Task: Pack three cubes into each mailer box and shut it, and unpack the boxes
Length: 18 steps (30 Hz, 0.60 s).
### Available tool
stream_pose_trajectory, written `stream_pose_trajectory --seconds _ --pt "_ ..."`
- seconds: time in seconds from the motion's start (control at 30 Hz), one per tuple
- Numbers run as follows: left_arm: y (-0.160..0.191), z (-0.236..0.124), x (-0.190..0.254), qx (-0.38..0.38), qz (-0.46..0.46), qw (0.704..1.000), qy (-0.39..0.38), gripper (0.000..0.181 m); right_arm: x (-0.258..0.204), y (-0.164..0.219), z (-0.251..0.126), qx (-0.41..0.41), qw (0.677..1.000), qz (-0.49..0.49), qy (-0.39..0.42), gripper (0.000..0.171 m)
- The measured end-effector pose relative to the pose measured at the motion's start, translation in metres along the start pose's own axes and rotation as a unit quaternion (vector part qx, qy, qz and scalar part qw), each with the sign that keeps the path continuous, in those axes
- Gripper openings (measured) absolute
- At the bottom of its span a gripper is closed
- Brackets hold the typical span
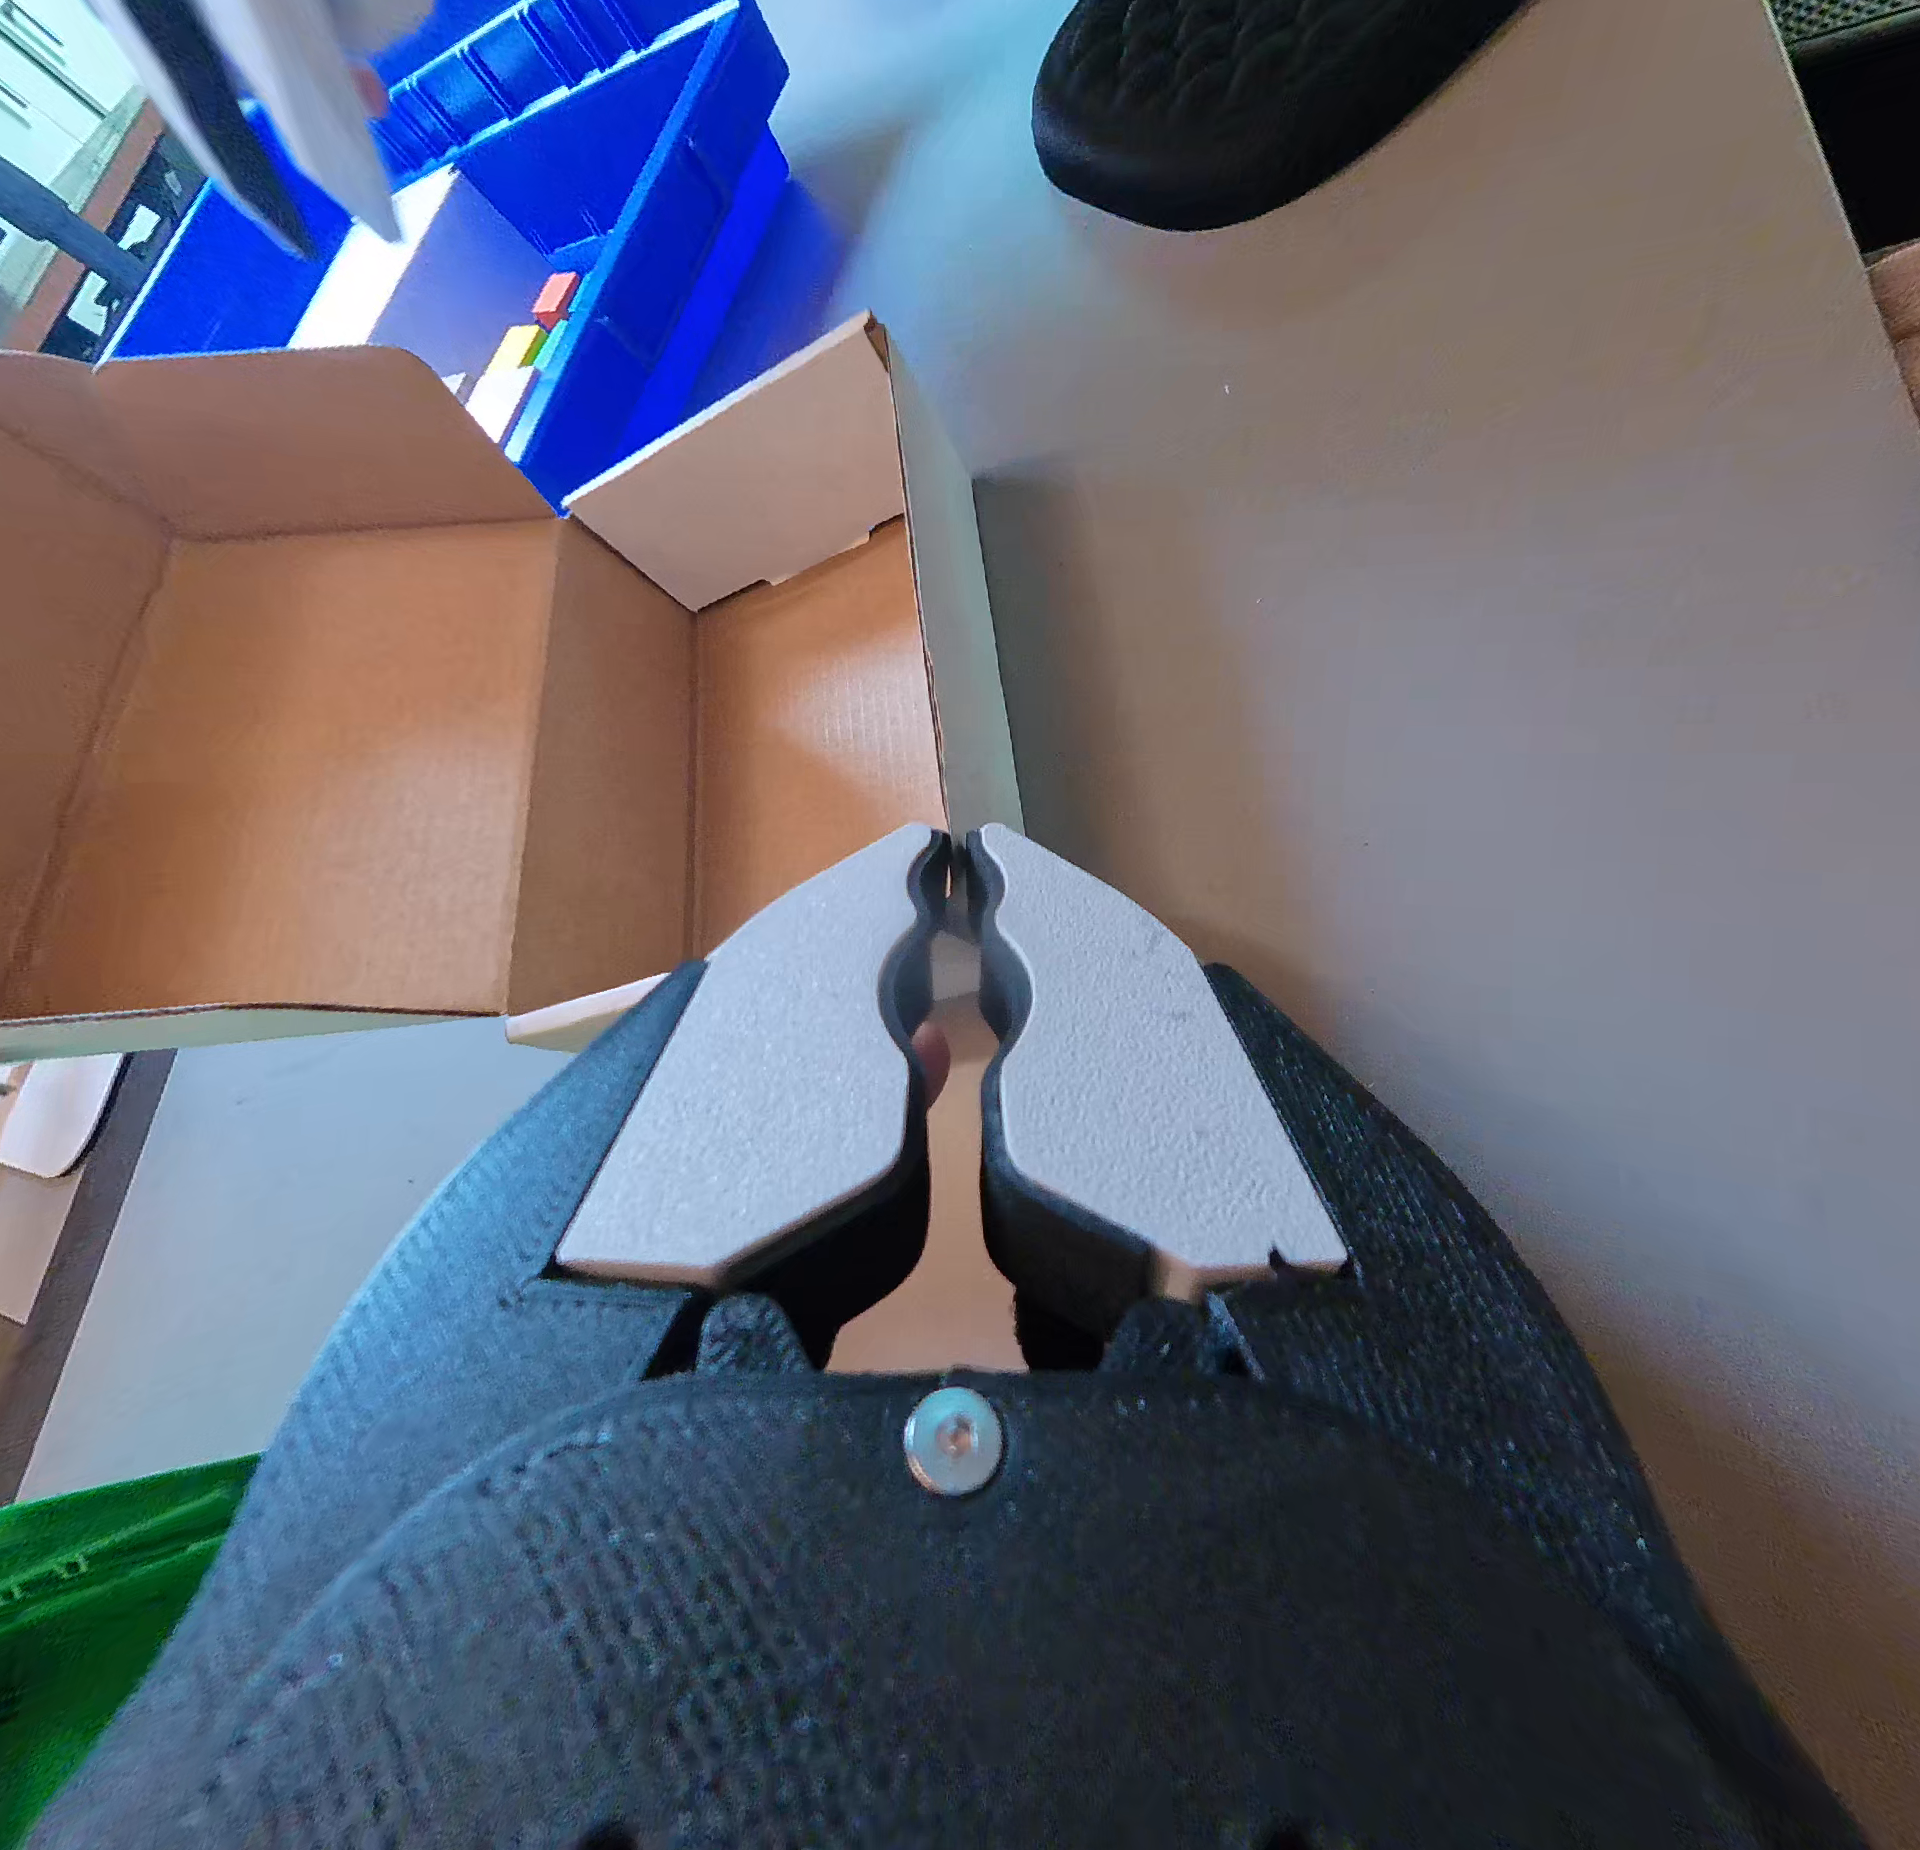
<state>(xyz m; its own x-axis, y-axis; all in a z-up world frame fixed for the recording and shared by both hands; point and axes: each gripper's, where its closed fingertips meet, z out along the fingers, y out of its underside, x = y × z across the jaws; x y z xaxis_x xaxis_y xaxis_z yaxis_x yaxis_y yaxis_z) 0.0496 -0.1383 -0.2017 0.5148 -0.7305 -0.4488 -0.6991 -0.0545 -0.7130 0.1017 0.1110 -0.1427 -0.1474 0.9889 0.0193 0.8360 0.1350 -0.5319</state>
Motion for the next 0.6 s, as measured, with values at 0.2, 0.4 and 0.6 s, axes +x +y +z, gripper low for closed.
stream_pose_trajectory --seconds 0.2,0.4,0.6 --pt "0.003 -0.002 -0.002 -0.008 0.014 1.000 -0.009 0.003 -0.054 -0.054 0.001 0.176 0.972 0.118 -0.103 0.045" --pt "0.006 -0.009 -0.001 0.003 0.016 1.000 0.012 0.003 -0.057 -0.054 0.031 0.241 0.953 0.181 -0.015 0.015" --pt "0.000 -0.040 -0.018 0.074 -0.119 0.987 0.073 0.025 -0.076 -0.048 0.020 0.299 0.941 0.076 0.137 0.007"
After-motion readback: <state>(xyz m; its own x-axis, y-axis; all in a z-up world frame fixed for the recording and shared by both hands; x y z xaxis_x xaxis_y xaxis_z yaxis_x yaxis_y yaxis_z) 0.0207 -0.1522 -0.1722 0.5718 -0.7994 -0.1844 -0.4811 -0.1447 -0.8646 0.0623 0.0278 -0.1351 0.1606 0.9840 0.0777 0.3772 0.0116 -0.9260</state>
